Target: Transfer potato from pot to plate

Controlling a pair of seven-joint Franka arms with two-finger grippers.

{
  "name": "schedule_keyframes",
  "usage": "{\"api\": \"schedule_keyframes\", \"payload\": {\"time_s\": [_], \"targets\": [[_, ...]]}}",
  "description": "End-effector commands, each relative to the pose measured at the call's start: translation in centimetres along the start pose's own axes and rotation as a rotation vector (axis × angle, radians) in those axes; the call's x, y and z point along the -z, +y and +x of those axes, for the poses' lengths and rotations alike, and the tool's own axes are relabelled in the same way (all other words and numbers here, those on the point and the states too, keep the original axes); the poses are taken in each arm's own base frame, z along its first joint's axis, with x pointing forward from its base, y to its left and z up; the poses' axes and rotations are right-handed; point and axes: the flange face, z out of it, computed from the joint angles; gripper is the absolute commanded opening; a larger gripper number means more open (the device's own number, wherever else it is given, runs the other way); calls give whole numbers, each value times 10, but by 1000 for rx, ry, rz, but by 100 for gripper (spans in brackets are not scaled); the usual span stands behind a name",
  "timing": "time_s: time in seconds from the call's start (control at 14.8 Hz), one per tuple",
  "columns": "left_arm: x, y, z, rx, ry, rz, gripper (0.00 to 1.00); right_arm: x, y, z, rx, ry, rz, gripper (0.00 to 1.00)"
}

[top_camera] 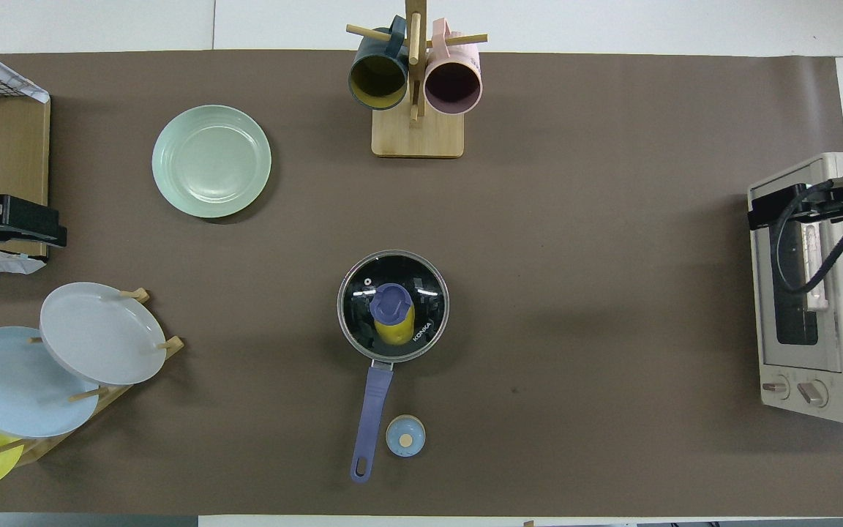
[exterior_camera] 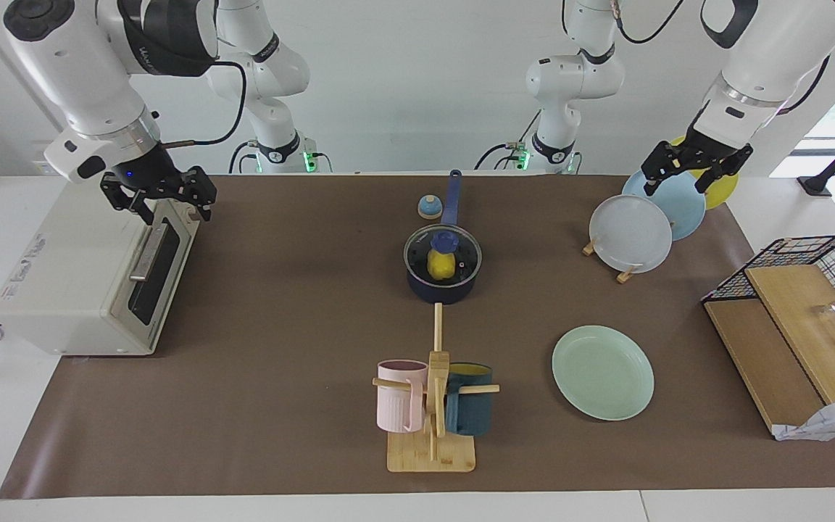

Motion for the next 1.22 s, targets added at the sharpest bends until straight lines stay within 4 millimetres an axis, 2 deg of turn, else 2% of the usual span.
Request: {"api": "schedule_keyframes", "payload": {"time_s": [0.0,0.2,0.34,0.41,0.54,0.61,0.74,0.88,1.01,1.15], "targets": [[-1,-2,-4,14,2,-12,100,-21,-14,18,37,7,36,100],[-1,-2,-4,14,2,-12,100,-11,-54,40,48,-2,48,100],[-1,-2,-4,14,2,-12,100,-3,-91,48,30,-6,53,100],[-1,-3,-4,16,2,-12,100,-3,-115,48,31,-9,54,100],[-1,-2,-4,14,2,-12,100,-5,-182,39,-12,-22,61,100],[-1,-2,-4,14,2,-12,100,-3,-203,38,-46,-19,73,100],[-1,-2,-4,14,2,-12,100,-6,-278,27,-49,-15,69,100],[-1,-2,-4,14,2,-12,100,-15,-348,8,-48,11,52,100],[-1,-2,-4,14,1,-10,100,-32,-391,0,-78,52,67,100],[-1,-2,-4,14,1,-10,100,-75,-415,-14,-81,44,64,100]]}}
